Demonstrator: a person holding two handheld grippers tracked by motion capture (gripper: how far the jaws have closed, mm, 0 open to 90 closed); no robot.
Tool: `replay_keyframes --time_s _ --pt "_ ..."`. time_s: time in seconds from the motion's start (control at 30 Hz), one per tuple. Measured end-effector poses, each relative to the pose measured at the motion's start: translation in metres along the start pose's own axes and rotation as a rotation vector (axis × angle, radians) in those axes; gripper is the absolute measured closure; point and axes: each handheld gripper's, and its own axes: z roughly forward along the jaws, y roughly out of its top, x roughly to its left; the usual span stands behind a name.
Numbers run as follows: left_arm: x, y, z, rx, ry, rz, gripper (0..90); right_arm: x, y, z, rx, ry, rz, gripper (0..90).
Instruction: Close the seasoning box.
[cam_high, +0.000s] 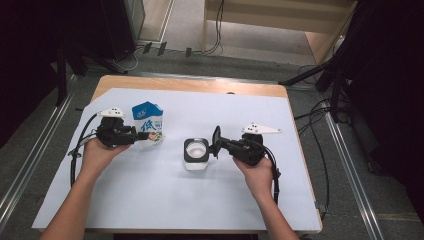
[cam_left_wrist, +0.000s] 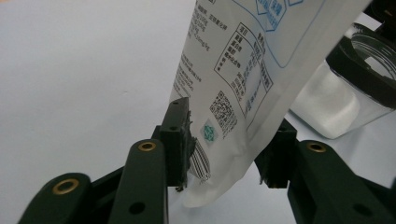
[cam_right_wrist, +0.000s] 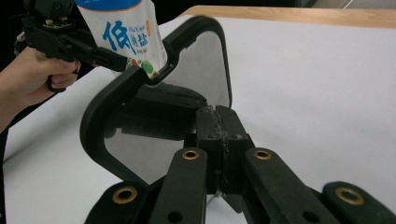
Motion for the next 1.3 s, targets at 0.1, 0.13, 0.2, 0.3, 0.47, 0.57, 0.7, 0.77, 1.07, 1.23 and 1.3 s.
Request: replay_keyframes --time_s 0.1,0.13,0.2,0.3,0.47,0.57,0.7,0.77,1.07,1.23,1.3 --pt "-0.001 0.001 -0.003 -0.009 -0.011 -0.002 57.0 0.002 0.004 0.000 -0.009 0.001 -0.013 90.0" --pt "-0.001 0.001 -0.004 -0.007 -0.017 0.002 56.0 0.002 0.005 0.000 -0.009 0.001 -0.012 90.0" --pt "-0.003 0.001 -0.006 -0.008 -0.012 0.006 54.0 0.002 0.006 0.002 -0.006 0.008 -0.018 90.0" --pt "-0.003 0.002 -0.008 -0.004 -0.019 0.004 52.4 0.003 0.007 0.006 0.000 0.017 -0.020 90.0" --pt "-0.003 0.001 -0.012 -0.009 -0.027 -0.004 47.1 0.006 0.008 0.015 0.019 0.030 -0.026 90.0" --pt "-0.003 0.000 -0.012 0.006 -0.027 -0.002 44.6 0.008 0.008 0.020 0.035 0.038 -0.037 90.0" --pt "-0.002 0.000 -0.012 0.017 -0.025 -0.001 42.8 0.009 0.005 0.023 0.057 0.027 -0.057 89.3" --pt "-0.002 0.000 -0.012 0.016 -0.033 -0.002 42.4 0.008 0.004 0.022 0.055 0.021 -0.062 87.9" --pt "-0.002 -0.002 -0.016 0.021 -0.023 -0.001 40.4 -0.007 0.001 0.014 0.039 -0.018 -0.051 80.3" --pt "-0.003 -0.005 -0.019 0.022 -0.025 0.000 39.5 -0.014 -0.002 0.007 0.027 -0.051 -0.057 73.0" --pt "-0.002 -0.006 -0.020 0.026 -0.022 -0.002 39.3 -0.017 -0.002 0.004 0.026 -0.067 -0.058 70.6"
